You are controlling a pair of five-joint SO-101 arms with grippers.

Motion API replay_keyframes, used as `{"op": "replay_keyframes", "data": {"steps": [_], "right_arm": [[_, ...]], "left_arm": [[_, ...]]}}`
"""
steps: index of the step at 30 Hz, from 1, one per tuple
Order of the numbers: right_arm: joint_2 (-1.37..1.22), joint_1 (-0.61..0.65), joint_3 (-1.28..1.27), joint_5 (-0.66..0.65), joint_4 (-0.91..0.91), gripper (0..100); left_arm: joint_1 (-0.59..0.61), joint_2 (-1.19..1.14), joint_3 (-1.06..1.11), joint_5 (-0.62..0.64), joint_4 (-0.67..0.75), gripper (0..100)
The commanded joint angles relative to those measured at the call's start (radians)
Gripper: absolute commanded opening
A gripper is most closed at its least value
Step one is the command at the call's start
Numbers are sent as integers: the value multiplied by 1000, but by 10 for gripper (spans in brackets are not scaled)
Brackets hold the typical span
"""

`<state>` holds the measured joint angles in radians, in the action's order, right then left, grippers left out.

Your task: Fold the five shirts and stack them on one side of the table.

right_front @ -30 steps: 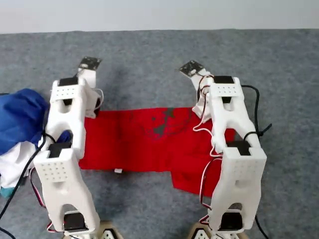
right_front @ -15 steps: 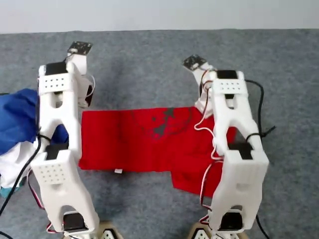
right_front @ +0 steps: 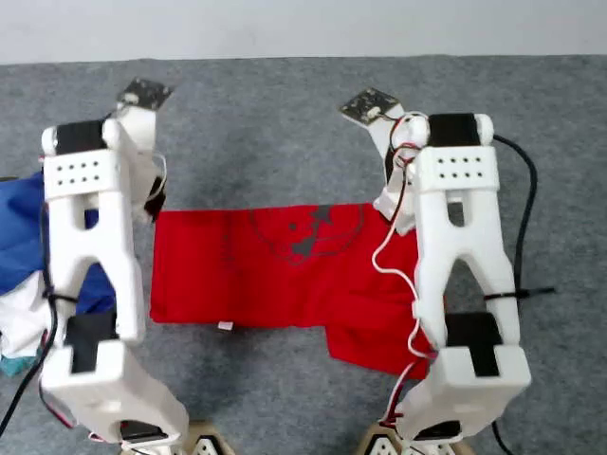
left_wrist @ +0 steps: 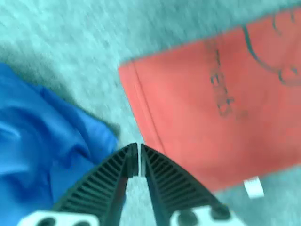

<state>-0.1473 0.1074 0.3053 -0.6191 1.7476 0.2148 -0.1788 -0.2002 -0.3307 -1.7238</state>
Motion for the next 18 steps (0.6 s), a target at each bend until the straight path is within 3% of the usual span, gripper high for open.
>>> {"op": "replay_keyframes", "data": {"steps": [1,5,10,18], "right_arm": [[130,-33,-91,11,47,9],[248,-35,-264,9,47,9],[390,-36,-414,11,41,9],[526,-125,-568,48,-19,9]], "left_arm": [[32,163,173,-64,-26,16],[52,267,383,-86,38,17],[34,325,596,-201,133,24],[29,322,762,-241,279,244]]}}
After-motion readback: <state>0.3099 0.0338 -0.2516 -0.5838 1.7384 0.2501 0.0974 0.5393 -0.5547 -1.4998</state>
